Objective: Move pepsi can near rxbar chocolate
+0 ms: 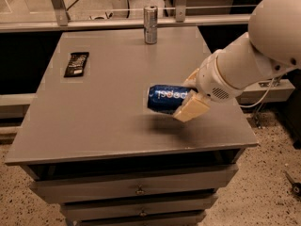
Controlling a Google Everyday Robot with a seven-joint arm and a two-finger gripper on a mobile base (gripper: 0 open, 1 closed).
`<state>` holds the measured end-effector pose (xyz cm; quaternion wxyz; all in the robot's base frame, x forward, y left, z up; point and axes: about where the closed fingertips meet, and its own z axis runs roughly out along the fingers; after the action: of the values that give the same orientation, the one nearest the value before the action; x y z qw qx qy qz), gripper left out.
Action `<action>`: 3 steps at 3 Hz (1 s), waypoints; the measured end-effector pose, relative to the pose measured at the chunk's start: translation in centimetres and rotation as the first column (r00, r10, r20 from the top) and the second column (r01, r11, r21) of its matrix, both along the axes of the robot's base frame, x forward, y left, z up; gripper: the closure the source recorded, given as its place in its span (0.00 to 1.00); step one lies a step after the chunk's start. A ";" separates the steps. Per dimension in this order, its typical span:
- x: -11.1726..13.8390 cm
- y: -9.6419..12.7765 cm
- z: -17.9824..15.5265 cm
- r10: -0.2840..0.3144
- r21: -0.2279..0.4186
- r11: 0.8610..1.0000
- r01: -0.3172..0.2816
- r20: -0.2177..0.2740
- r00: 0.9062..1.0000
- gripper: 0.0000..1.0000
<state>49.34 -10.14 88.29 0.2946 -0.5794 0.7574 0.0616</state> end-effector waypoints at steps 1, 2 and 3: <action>4.7 1.9 -0.6 0.007 0.027 1.000 -0.007 0.021 1.000 1.00; 10.7 5.3 -1.3 0.029 0.058 0.998 -0.031 0.043 0.999 1.00; 16.3 9.2 -2.0 0.039 0.099 0.994 -0.045 0.061 0.997 1.00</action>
Offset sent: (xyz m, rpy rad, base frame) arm 0.1987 0.1092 -0.0224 0.1062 -0.0752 0.0747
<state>65.64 -0.90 86.24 0.3443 -0.5813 0.7319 0.0888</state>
